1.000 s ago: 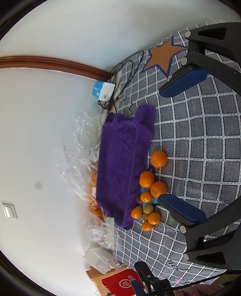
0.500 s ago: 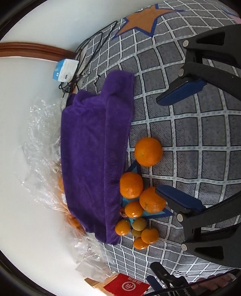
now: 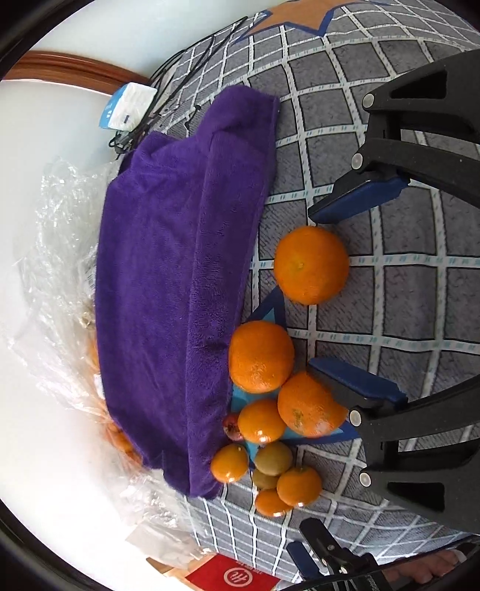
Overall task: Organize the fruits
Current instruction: 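Lower the right gripper onto a large orange and close on it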
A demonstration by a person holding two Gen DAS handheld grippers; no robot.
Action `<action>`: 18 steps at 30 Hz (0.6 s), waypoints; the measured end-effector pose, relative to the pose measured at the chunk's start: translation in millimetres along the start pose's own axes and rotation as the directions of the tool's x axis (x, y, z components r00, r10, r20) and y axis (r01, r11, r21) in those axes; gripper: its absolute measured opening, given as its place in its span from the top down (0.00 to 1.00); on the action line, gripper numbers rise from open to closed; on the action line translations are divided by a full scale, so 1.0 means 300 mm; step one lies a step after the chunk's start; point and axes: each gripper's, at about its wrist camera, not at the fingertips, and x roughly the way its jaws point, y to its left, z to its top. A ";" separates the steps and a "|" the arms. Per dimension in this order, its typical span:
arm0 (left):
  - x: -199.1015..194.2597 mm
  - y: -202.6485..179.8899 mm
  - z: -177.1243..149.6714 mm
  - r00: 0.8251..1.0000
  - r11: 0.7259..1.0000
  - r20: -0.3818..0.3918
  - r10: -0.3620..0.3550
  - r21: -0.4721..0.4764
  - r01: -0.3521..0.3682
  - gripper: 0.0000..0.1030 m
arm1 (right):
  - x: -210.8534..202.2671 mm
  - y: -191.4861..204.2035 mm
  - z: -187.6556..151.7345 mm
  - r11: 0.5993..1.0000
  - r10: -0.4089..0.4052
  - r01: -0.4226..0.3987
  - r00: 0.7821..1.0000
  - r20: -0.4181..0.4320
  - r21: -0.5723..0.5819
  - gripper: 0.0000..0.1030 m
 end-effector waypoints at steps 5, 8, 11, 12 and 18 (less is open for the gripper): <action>0.018 0.010 0.005 1.000 1.000 0.012 0.002 -0.016 -0.002 0.18 | 0.015 0.017 0.008 0.999 -0.019 0.020 0.999 0.043 -0.026 0.44; 0.018 0.015 0.004 1.000 1.000 0.015 -0.001 -0.016 0.001 0.18 | 0.015 0.021 0.009 0.999 -0.018 0.020 0.998 0.053 -0.038 0.60; 0.019 0.014 0.005 1.000 1.000 0.017 -0.003 -0.013 0.003 0.18 | 0.013 0.022 0.011 0.999 -0.016 0.018 0.998 0.054 -0.041 0.61; 0.019 0.016 0.006 1.000 1.000 0.019 -0.006 -0.013 0.006 0.19 | 0.011 0.022 0.009 0.999 -0.014 0.016 0.998 0.058 -0.042 0.61; 0.004 0.022 0.009 1.000 0.999 0.007 -0.013 -0.036 0.013 0.29 | -0.009 0.017 -0.018 0.999 -0.004 0.008 0.997 0.071 -0.050 0.61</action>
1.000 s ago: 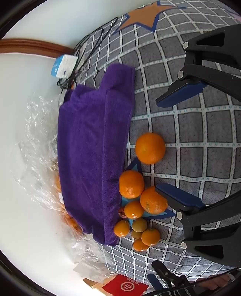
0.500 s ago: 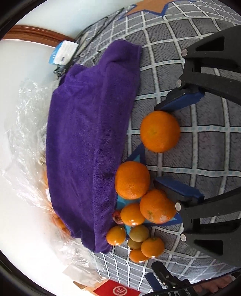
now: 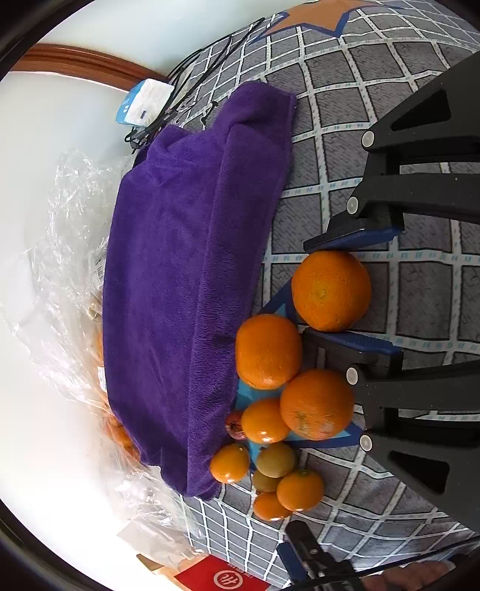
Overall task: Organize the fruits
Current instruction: 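Lower the right gripper onto a large orange and close on it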
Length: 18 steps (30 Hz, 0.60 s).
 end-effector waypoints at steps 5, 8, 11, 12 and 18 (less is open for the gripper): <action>-0.025 0.028 -0.027 1.000 0.999 0.002 -0.017 -0.031 0.017 0.30 | -0.020 -0.011 -0.010 1.000 -0.006 0.007 1.000 0.015 -0.010 0.61; -0.040 0.040 -0.041 0.999 0.998 0.012 -0.032 -0.053 0.032 0.31 | -0.017 -0.023 -0.022 1.000 -0.002 0.002 1.000 0.000 0.002 0.61; -0.038 0.031 -0.038 0.998 0.997 0.015 -0.055 -0.057 0.056 0.31 | -0.020 -0.029 -0.033 1.000 0.005 -0.005 1.000 0.010 0.007 0.61; -0.035 0.022 -0.033 0.998 0.997 0.016 -0.062 -0.053 0.063 0.31 | -0.021 -0.030 -0.035 1.000 0.007 -0.007 1.000 0.013 0.007 0.61; -0.008 -0.074 0.011 0.995 0.995 -0.005 -0.104 0.002 0.104 0.31 | -0.032 -0.037 -0.040 1.000 0.018 -0.018 1.000 0.018 -0.001 0.61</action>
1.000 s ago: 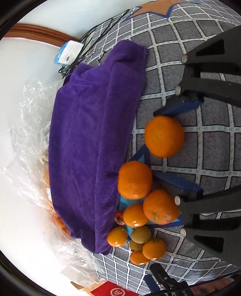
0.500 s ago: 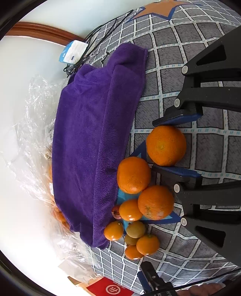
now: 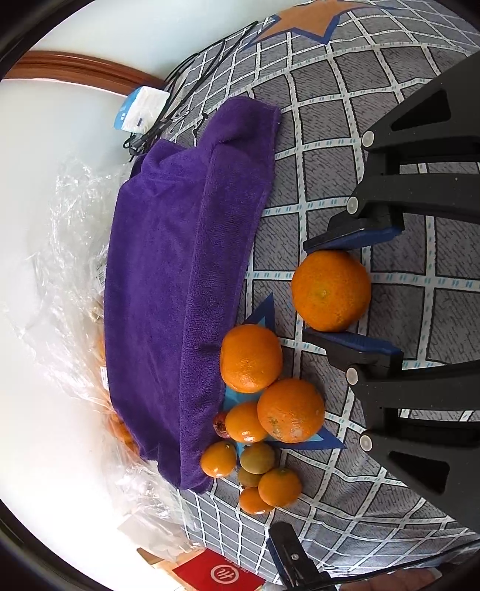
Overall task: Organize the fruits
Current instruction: 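Lower the right gripper onto a large orange and close on it, then close the left gripper on an orange while the right gripper holds its orange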
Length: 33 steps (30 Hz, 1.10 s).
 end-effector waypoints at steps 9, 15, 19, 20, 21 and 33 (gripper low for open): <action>0.054 -0.037 0.027 1.000 1.000 -0.004 0.005 -0.019 -0.005 0.33 | 0.005 -0.014 0.006 1.000 -0.001 0.001 1.000 -0.009 0.002 0.61; 0.074 -0.063 0.022 1.000 0.999 0.015 0.026 0.020 -0.026 0.63 | 0.017 -0.016 0.006 1.000 0.002 -0.002 1.000 -0.010 0.016 0.61; 0.067 -0.049 0.025 1.000 1.000 0.006 -0.017 0.008 0.016 0.68 | 0.011 -0.020 0.005 1.000 -0.005 0.006 1.000 -0.011 0.015 0.61; 0.064 -0.043 0.024 1.000 1.000 0.005 -0.020 0.002 0.020 0.68 | 0.008 -0.021 0.004 1.000 -0.011 0.011 1.000 -0.010 0.016 0.61; 0.059 -0.038 0.024 1.000 1.000 0.005 -0.020 -0.005 0.020 0.68 | 0.005 -0.024 0.004 1.000 -0.017 0.017 1.000 -0.008 0.019 0.61; -0.029 0.001 0.015 1.000 1.000 0.022 0.007 -0.018 -0.006 0.68 | -0.044 -0.049 0.005 0.997 -0.047 0.047 0.999 0.000 0.064 0.61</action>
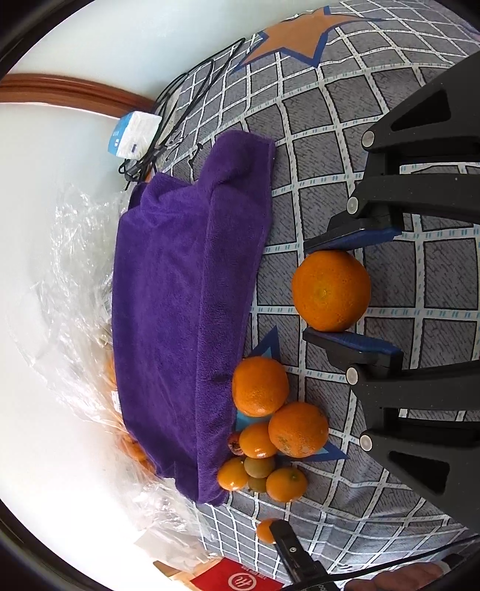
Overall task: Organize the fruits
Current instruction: 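Close the left gripper on an orange while the right gripper holds its orange, then carry both held oranges up and over onto the purple towel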
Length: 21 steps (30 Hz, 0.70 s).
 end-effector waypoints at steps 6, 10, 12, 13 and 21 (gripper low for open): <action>-0.045 0.000 0.005 1.000 1.000 0.011 0.005 -0.013 -0.005 0.68 | -0.041 0.018 0.009 1.000 -0.008 0.008 1.000 0.022 -0.004 0.61; -0.077 -0.007 0.012 1.000 1.000 0.007 0.000 -0.026 0.000 0.68 | -0.078 0.026 0.015 1.000 -0.006 0.007 0.999 0.039 -0.002 0.61; -0.097 -0.014 0.016 1.000 1.000 0.016 0.006 -0.027 -0.006 0.68 | -0.102 0.027 0.017 1.000 -0.011 0.011 0.999 0.053 -0.005 0.61; -0.107 -0.017 0.018 1.000 1.000 0.019 0.005 -0.030 -0.004 0.68 | -0.115 0.026 0.019 1.000 -0.008 0.009 0.998 0.060 -0.005 0.61; -0.172 -0.043 0.057 0.999 1.000 0.035 0.006 -0.031 -0.005 0.68 | -0.176 0.027 0.050 1.000 -0.005 0.006 0.996 0.085 -0.012 0.61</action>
